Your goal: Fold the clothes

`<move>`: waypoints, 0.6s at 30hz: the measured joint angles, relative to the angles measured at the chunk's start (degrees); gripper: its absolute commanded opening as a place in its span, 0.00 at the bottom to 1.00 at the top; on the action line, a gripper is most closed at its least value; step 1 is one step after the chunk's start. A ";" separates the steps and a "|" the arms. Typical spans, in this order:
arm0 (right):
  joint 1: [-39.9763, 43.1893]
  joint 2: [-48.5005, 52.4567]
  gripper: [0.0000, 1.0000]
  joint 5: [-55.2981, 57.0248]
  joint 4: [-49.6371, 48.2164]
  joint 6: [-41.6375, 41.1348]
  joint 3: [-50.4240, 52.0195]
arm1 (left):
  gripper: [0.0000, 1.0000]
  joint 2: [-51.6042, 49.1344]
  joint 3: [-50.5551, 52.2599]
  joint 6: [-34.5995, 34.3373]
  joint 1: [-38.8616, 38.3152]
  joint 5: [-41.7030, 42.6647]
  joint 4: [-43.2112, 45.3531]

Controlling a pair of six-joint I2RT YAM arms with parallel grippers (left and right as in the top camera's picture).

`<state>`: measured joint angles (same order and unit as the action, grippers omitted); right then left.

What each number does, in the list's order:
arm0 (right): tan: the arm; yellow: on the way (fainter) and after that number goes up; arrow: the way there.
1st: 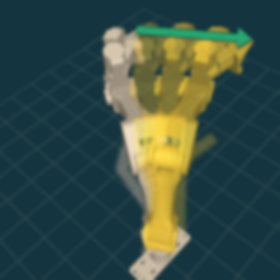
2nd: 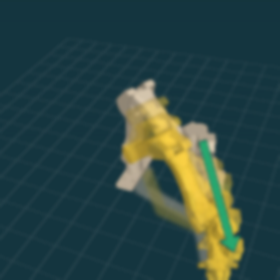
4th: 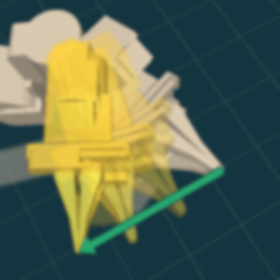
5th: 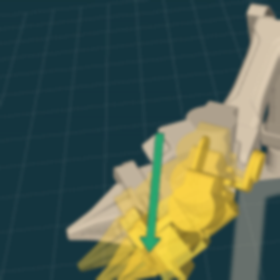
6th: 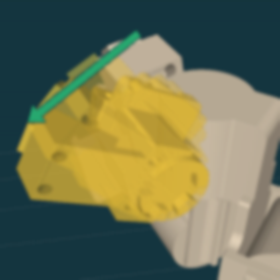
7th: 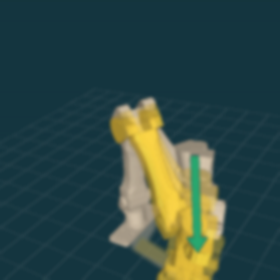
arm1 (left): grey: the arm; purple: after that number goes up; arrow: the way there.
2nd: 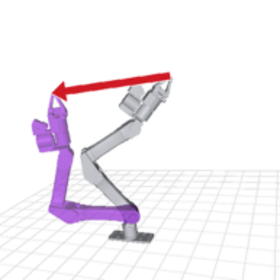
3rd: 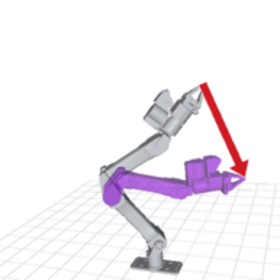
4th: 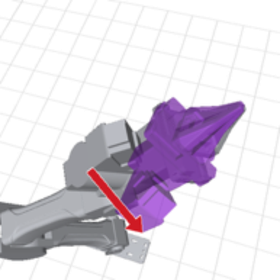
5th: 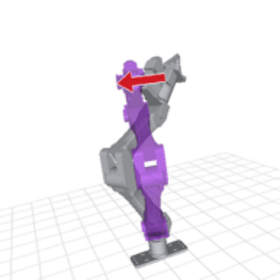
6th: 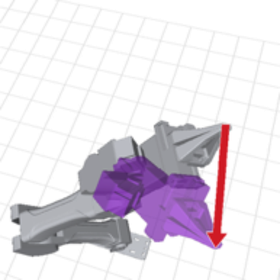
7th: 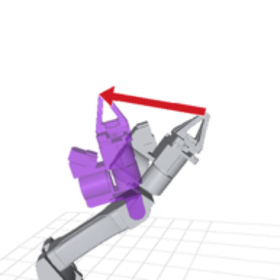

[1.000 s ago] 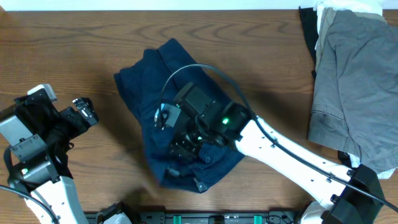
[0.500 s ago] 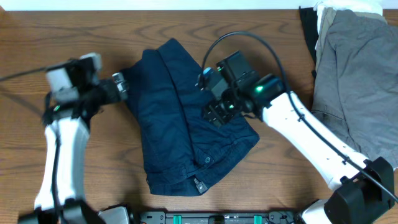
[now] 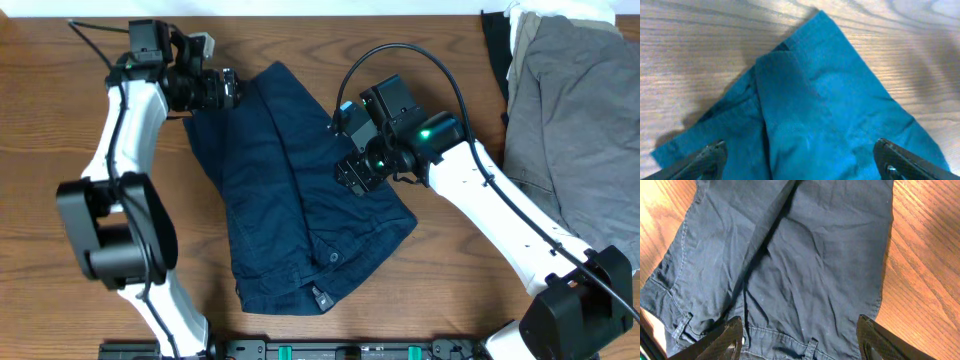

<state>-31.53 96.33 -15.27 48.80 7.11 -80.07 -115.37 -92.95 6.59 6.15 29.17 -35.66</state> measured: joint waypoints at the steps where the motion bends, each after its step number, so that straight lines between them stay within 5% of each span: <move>1: 0.00 0.00 0.70 0.04 -0.04 0.00 0.00 | 0.91 -1.05 -0.31 0.15 0.00 0.09 -0.09; 7: 0.00 0.00 0.67 0.15 -0.98 0.72 0.00 | 0.80 -5.99 -0.35 1.03 -0.70 0.26 -1.22; 13: 0.00 0.02 0.65 0.28 -1.31 0.90 0.00 | 0.56 -8.33 -0.35 1.25 -2.32 0.52 -1.49; 18: 0.00 0.02 0.61 0.33 -1.33 0.94 0.00 | 0.19 -8.33 -0.35 1.11 -3.04 0.55 -1.49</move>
<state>-31.53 96.36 -14.94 47.46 8.05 -80.07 -123.70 -93.30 7.70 3.11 29.71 -37.15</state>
